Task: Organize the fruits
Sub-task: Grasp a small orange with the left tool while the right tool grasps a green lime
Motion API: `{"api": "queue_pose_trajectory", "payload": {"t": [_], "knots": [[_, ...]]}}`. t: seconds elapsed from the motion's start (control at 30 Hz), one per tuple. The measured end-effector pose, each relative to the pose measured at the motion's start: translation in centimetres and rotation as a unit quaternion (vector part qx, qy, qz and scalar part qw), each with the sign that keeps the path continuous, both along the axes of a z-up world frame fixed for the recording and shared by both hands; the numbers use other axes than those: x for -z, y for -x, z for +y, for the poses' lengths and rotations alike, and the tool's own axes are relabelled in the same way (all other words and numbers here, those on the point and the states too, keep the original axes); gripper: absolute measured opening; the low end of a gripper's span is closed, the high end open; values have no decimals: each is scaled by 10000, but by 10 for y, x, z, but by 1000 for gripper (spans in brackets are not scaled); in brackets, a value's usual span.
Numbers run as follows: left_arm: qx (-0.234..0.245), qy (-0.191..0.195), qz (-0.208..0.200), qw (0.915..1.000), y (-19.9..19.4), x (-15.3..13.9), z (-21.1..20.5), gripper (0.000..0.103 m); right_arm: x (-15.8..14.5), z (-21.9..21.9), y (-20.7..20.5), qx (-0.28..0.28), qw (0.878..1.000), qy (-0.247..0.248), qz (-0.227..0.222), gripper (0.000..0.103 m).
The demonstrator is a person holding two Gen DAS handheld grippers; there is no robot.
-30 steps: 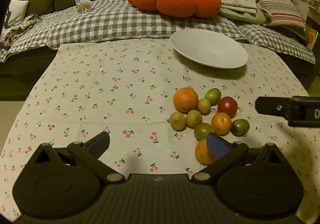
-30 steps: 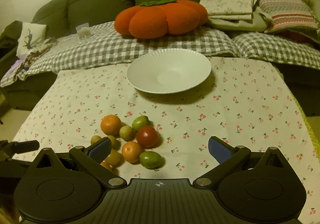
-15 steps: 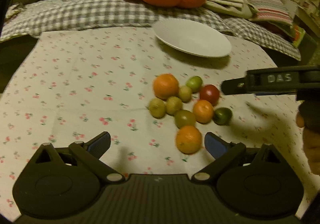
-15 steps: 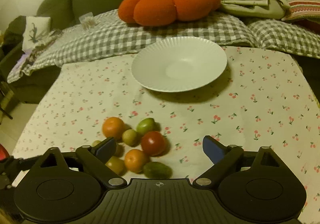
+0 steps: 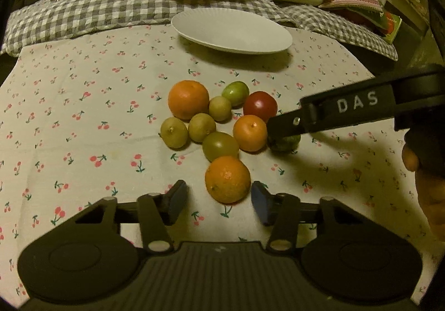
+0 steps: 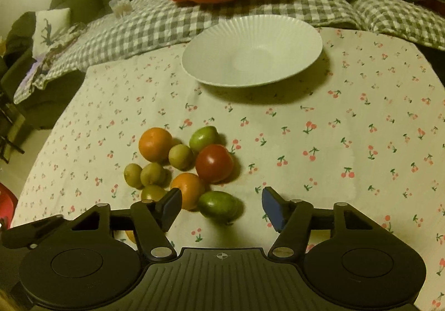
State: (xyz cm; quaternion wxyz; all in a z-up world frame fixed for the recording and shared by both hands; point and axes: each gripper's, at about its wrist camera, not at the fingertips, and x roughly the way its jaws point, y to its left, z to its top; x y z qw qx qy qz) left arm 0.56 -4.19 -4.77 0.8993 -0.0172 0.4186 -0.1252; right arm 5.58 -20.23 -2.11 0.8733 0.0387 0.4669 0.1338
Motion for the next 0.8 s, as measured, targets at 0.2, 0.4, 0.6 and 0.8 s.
{"api": "queue_pose_trajectory", "payload": {"t": [0.2, 0.4, 0.6, 0.8], "knots": [[31, -26, -40, 10000, -2, 1, -1, 33, 6, 4, -1, -72, 9999, 57, 59, 59], [36, -19, -76, 10000, -3, 2, 0, 31, 15, 10, -4, -144, 9997, 79, 188, 40], [11, 36, -75, 10000, -3, -1, 1, 30, 15, 13, -1, -196, 9997, 111, 134, 33], [37, 133, -142, 9998, 0, -10, 3, 30, 8, 11, 1, -195, 9998, 86, 16, 33]]}}
